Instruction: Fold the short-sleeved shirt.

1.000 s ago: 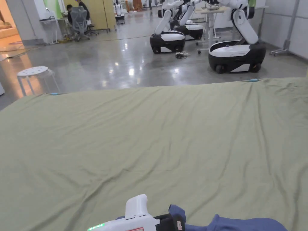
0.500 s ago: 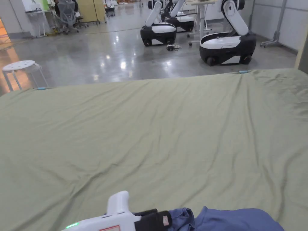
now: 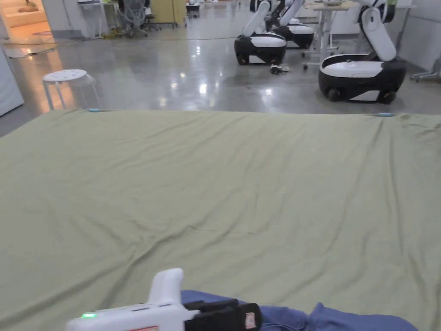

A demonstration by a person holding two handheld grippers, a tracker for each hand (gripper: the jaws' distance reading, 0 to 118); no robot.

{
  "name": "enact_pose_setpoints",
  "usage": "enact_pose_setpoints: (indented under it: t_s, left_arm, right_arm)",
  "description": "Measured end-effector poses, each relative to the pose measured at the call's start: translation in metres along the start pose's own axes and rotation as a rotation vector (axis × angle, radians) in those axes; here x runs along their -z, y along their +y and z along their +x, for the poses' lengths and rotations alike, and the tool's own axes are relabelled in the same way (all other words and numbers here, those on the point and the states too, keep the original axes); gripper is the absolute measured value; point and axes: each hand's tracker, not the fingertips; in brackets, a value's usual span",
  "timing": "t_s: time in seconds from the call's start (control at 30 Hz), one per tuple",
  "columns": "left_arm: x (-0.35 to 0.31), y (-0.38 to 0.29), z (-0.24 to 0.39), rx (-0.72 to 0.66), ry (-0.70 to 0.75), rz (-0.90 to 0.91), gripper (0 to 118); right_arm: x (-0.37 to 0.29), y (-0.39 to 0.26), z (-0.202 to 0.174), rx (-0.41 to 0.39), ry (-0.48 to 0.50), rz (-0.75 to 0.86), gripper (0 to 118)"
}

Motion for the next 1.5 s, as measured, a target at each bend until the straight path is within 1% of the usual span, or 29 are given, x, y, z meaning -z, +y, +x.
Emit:
enact_pose_setpoints:
  t_s: [0.07,0.1,0.17,0.2,0.27,0.33,0.4,0.43,0.47,0.5,0.53,0.6,0.63,0.7,0.73,0.77,0.83,0.87,0.9,0.97,1.0,1.1,1.2,1.27,1.3,1.37,1.43,1.47,1.5]
  left_arm:
    - [-0.036,0.004,-0.031,-0.087,0.071,0.069,91]
    - [-0.049,0.005,-0.047,-0.157,0.083,0.09,91]
    - [-0.06,0.005,-0.077,-0.322,0.086,0.061,91]
    - [-0.061,-0.001,-0.084,-0.376,0.084,0.092,91]
    - [-0.055,-0.008,-0.101,-0.46,0.042,0.146,90]
    - [-0.032,-0.017,-0.106,-0.554,-0.03,0.087,89]
    - [-0.003,-0.024,-0.105,-0.577,-0.109,-0.003,87]
    - [0.004,-0.026,-0.101,-0.558,-0.141,0.01,76]
    - [0.012,-0.023,-0.101,-0.546,-0.104,0.016,43]
    - [0.018,-0.022,-0.099,-0.53,-0.028,-0.012,11]
    - [0.019,-0.023,-0.1,-0.53,-0.007,0.013,10]
    - [0.015,-0.025,-0.095,-0.594,-0.075,0.043,10]
    - [0.006,-0.026,-0.093,-0.607,-0.067,0.088,10]
    - [-0.02,-0.016,-0.09,-0.562,-0.058,0.132,9]
    - [-0.038,-0.008,-0.103,-0.524,-0.044,0.148,9]
    - [-0.059,0.002,-0.097,-0.459,0.007,0.165,9]
    - [-0.1,0.023,-0.083,-0.304,0.153,0.212,9]
    - [-0.118,0.033,-0.053,-0.224,0.236,0.205,9]
    - [-0.131,0.042,-0.042,-0.144,0.297,0.189,9]
    - [-0.145,0.054,-0.014,-0.022,0.375,0.165,9]
    - [-0.151,0.061,-0.025,0.02,0.384,0.18,9]
    - [-0.125,0.06,0.007,0.043,0.328,0.167,9]
    - [-0.064,0.045,0.033,0.093,0.223,0.075,9]
    - [-0.021,0.029,0.042,0.142,0.215,0.036,9]
    - [-0.001,0.021,0.045,0.168,0.231,0.001,9]
    - [0.035,0.01,0.044,0.151,0.248,-0.107,9]
    - [0.055,-0.003,0.042,0.114,0.184,-0.134,11]
    - [0.063,-0.003,0.04,0.108,0.174,-0.153,18]
    - [0.065,-0.002,0.04,0.106,0.196,-0.155,30]
  right_arm:
    - [0.002,-0.001,-0.001,-0.007,0.012,-0.006,0]
    - [0.003,-0.002,-0.002,-0.012,0.016,-0.01,0]
    - [0.004,-0.004,-0.003,-0.018,0.018,-0.017,0]
    - [0.003,-0.005,-0.004,-0.018,0.018,-0.019,0]
    - [0.001,-0.008,-0.005,-0.015,0.02,-0.02,0]
    - [-0.002,-0.008,-0.006,-0.014,0.017,-0.023,0]
    - [-0.006,-0.008,-0.006,-0.027,0.004,-0.024,0]
    - [-0.007,-0.007,-0.005,-0.032,-0.004,-0.022,0]
    - [-0.01,-0.007,-0.005,-0.038,-0.016,-0.018,0]
    - [-0.012,-0.006,-0.004,-0.039,-0.025,-0.014,0]
    - [-0.015,-0.006,-0.003,-0.036,-0.028,-0.01,0]
    - [-0.019,-0.005,0.001,-0.028,-0.036,0.0,0]
    - [-0.021,-0.005,0.002,-0.024,-0.042,0.003,0]
    - [-0.02,-0.004,0.006,-0.01,-0.05,0.006,0]
    - [-0.019,-0.004,0.007,0.001,-0.048,0.005,0]
    - [-0.017,-0.004,0.009,0.013,-0.043,0.004,0]
    - [-0.014,-0.005,0.01,0.022,-0.035,0.004,0]
    - [-0.011,-0.006,0.01,0.027,-0.032,0.003,0]
    - [-0.007,-0.007,0.01,0.03,-0.027,0.001,0]
    - [-0.002,-0.008,0.008,0.035,-0.021,-0.007,0]
    - [-0.001,-0.009,0.006,0.036,-0.02,-0.009,0]
    - [-0.002,-0.009,0.0,0.041,-0.001,-0.005,0]
    - [-0.009,-0.008,-0.006,0.01,0.013,-0.001,0]
    - [-0.013,-0.007,-0.009,-0.029,-0.001,0.001,0]
    - [-0.016,-0.007,-0.01,-0.03,-0.009,-0.001,0]
    - [-0.021,-0.008,-0.01,-0.003,0.009,0.008,0]
    - [-0.022,-0.01,-0.009,0.021,0.026,0.024,0]
    - [-0.02,-0.011,-0.008,0.032,0.031,0.019,0]
    - [-0.018,-0.012,-0.006,0.038,0.036,0.01,0]
